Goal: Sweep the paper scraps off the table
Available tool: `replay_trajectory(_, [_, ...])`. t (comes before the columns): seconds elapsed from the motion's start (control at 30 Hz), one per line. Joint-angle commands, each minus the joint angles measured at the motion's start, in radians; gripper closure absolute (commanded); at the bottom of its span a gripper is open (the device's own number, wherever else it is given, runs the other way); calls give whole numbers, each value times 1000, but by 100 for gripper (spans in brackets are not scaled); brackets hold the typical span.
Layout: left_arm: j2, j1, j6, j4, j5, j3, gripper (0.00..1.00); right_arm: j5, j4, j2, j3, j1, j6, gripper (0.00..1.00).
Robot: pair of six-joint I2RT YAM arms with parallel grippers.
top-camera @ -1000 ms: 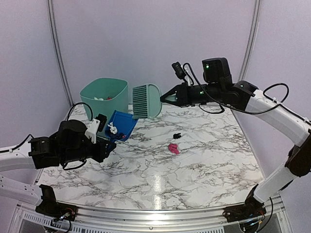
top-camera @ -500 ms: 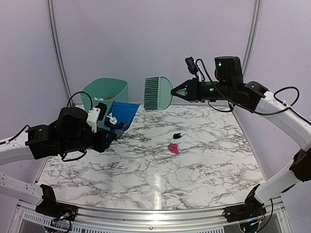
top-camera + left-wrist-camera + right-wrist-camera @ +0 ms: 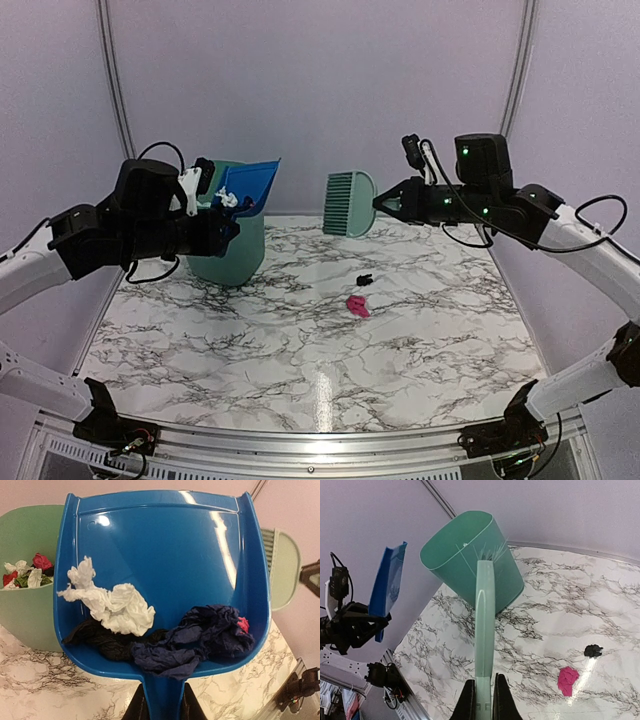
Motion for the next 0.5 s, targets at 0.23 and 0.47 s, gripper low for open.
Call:
replay_trajectory(0.23, [197,224,-70,-57,265,297,100,71,76,-12,-20,-7,63,100])
replay_trajectory(0.47, [291,363,-134,-57,397,370,100,90,91,-32,-54,-7,88,100])
